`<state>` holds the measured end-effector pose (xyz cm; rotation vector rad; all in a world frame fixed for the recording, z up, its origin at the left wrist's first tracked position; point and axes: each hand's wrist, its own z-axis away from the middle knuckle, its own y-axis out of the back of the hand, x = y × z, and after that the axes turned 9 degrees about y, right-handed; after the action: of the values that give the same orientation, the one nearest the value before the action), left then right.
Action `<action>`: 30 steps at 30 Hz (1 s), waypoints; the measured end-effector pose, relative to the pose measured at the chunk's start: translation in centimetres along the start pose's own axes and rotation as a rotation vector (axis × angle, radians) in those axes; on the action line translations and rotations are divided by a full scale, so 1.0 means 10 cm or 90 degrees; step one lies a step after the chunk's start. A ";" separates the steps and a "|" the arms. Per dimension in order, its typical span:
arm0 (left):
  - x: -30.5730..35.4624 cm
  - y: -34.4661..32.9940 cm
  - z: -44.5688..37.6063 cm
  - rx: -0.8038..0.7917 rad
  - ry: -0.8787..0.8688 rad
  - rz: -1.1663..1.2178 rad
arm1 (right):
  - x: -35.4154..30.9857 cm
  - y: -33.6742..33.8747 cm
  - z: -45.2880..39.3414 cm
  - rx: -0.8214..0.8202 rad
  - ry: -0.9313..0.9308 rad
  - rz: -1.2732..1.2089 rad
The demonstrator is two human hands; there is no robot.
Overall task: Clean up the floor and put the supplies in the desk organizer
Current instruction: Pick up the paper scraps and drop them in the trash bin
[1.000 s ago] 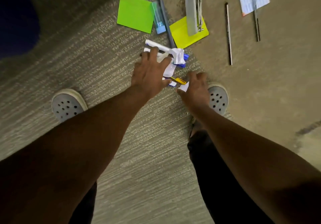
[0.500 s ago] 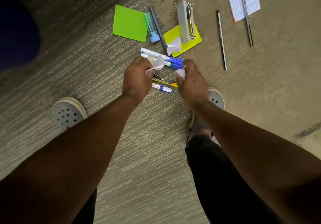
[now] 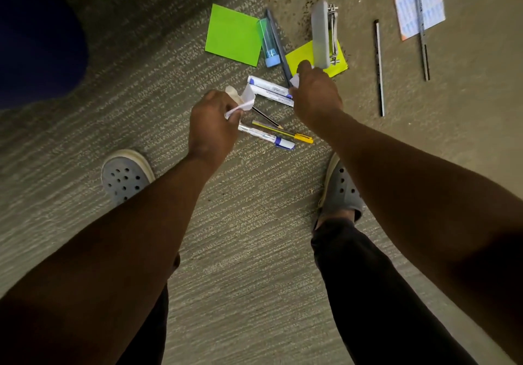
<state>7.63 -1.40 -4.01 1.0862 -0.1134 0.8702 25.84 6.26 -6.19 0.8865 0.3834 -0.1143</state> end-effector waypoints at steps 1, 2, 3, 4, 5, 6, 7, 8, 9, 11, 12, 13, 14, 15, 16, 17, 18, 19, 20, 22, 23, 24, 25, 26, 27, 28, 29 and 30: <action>-0.02 0.05 0.02 0.009 0.010 0.002 | -0.01 0.03 0.04 0.005 0.003 -0.028; -0.02 0.10 0.05 0.018 0.021 0.002 | -0.04 0.06 0.11 0.016 0.003 -0.053; -0.03 0.16 0.08 0.028 0.030 0.001 | -0.08 0.10 0.20 0.030 0.001 -0.078; -0.03 0.23 0.12 0.038 0.038 0.005 | -0.12 0.14 0.29 0.044 -0.001 -0.101; -0.02 0.31 0.18 0.047 0.050 0.016 | -0.18 0.17 0.40 0.054 -0.003 -0.119; 0.00 0.42 0.24 0.055 0.070 0.035 | -0.26 0.22 0.51 0.060 -0.006 -0.129; 0.01 0.51 0.30 0.063 0.094 0.054 | -0.34 0.26 0.62 0.063 -0.012 -0.135; 0.02 0.60 0.37 0.072 0.119 0.071 | -0.41 0.30 0.71 0.066 -0.022 -0.142; 0.03 0.71 0.44 0.082 0.137 0.088 | -0.52 0.36 0.80 0.070 -0.029 -0.151; 0.08 0.97 0.58 0.093 0.153 0.116 | -0.77 0.50 0.94 0.075 -0.029 -0.161; 0.11 1.11 0.64 0.102 0.147 0.124 | -0.93 0.59 0.99 0.087 -0.018 -0.167; 0.15 1.27 0.69 0.116 0.136 0.130 | -1.11 0.69 1.02 0.109 -0.003 -0.184; 0.20 1.43 0.73 0.131 0.126 0.138 | -1.31 0.79 1.04 0.142 0.014 -0.212; 0.25 1.59 0.75 0.145 0.114 0.156 | -1.54 0.90 1.05 0.179 0.032 -0.246; 0.31 1.77 0.77 0.161 0.097 0.184 | -1.78 1.02 1.05 0.216 0.056 -0.274; 0.36 1.94 0.77 0.179 0.078 0.216 | -2.02 1.14 1.04 0.248 0.085 -0.295; 0.42 2.13 0.76 0.198 0.062 0.252 | -2.27 1.26 1.03 0.272 0.116 -0.315; 0.46 2.32 0.74 0.221 0.049 0.290 | -2.52 1.37 1.01 0.289 0.145 -0.342; 0.48 2.52 0.71 0.249 0.036 0.325 | -2.77 1.47 0.99 0.306 0.175 -0.373; 0.47 2.90 0.63 0.325 0.009 0.348 | -3.20 1.64 0.94 0.338 0.228 -0.423; 0.42 3.12 0.59 0.360 0.000 0.338 | -3.44 1.69 0.91 0.348 0.252 -0.439; 0.35 3.28 0.55 0.390 -0.008 0.313 | -3.63 1.73 0.89 0.355 0.267 -0.447; 0.29 3.39 0.50 0.416 -0.015 0.276 | -3.76 1.75 0.86 0.364 0.277 -0.448; 0.20 3.53 0.45 0.447 -0.018 0.241 | -3.91 1.75 0.83 0.370 0.292 -0.445; 0.10 3.67 0.42 0.478 -0.016 0.213 | -4.08 1.73 0.82 0.372 0.309 -0.439; -0.01 3.78 0.38 0.502 -0.010 0.191 | -4.22 1.69 0.79 0.367 0.329 -0.426; -0.11 3.86 0.35 0.516 -0.002 0.172 | -4.36 1.64 0.77 0.354 0.352 -0.399; -0.20 3.92 0.31 0.525 0.006 0.156 | -4.48 1.58 0.73 0.336 0.380 -0.365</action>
<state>-18.89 2.02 24.95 1.8610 0.1403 1.1829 -9.56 7.89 26.17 1.3075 1.2012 -0.5016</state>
